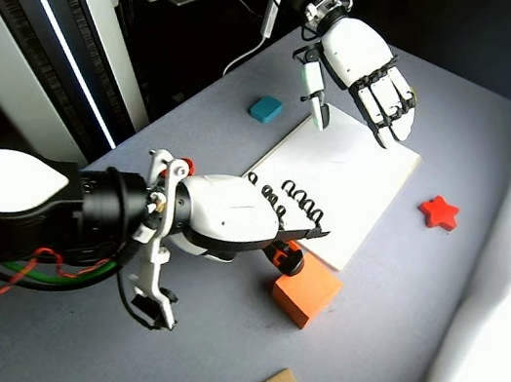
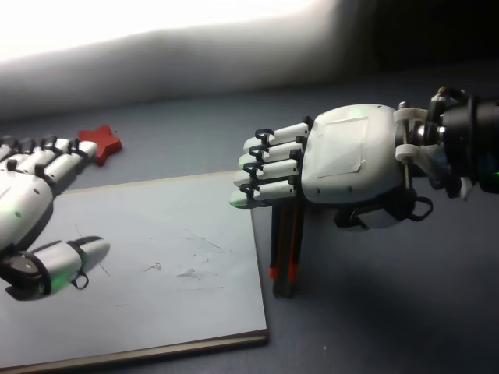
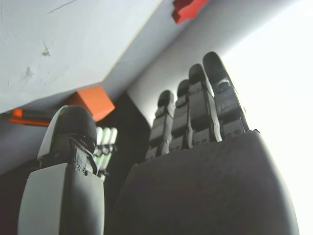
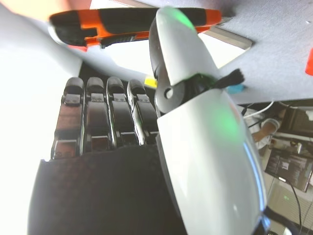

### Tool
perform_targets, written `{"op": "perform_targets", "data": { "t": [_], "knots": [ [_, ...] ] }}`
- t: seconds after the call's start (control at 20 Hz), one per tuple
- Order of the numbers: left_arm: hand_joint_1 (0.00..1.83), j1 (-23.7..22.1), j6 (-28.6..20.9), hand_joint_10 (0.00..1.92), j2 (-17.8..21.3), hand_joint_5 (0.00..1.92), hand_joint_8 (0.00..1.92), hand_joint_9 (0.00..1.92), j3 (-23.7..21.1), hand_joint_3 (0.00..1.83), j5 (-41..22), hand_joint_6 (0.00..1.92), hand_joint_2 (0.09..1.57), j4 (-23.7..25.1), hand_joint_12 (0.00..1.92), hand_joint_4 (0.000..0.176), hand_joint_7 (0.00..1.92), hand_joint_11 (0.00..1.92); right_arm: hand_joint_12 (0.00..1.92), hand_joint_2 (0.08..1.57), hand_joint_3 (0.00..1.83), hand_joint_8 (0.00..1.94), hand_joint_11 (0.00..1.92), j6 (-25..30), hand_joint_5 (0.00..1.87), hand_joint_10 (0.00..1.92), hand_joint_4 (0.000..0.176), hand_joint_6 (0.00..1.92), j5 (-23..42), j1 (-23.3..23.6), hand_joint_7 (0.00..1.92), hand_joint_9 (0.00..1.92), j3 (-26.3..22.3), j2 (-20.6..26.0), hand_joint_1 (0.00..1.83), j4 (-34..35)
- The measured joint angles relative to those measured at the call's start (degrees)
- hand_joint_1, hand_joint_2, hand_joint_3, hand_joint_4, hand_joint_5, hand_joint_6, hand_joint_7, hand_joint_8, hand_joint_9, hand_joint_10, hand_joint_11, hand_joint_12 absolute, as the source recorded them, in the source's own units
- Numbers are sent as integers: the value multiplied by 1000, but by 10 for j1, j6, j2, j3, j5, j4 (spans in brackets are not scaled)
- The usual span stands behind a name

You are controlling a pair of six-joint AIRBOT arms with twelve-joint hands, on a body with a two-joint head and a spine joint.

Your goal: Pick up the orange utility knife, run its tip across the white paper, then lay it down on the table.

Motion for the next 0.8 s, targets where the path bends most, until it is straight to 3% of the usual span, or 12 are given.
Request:
{"op": "perform_targets", "data": {
  "t": [0.2,0.5,0.8],
  "knots": [
    [396,12,-2,11,0,47,1,171,-3,0,-7,2,1273,-3,745,38,55,0,0,1114,0,0,0,-3,0,0,0,0,-5,-8,0,0,16,-19,1187,-15],
    [387,17,-1,5,5,40,2,167,-13,1,21,0,1276,-7,681,36,75,0,0,1095,0,0,0,-55,0,0,0,0,2,-36,0,0,49,-54,1206,-17],
    [427,17,0,1,6,43,0,164,-13,0,17,1,1268,-13,732,35,55,0,0,1076,0,0,0,-64,0,0,0,0,6,-37,0,0,82,-76,1229,-1]
  ]
}}
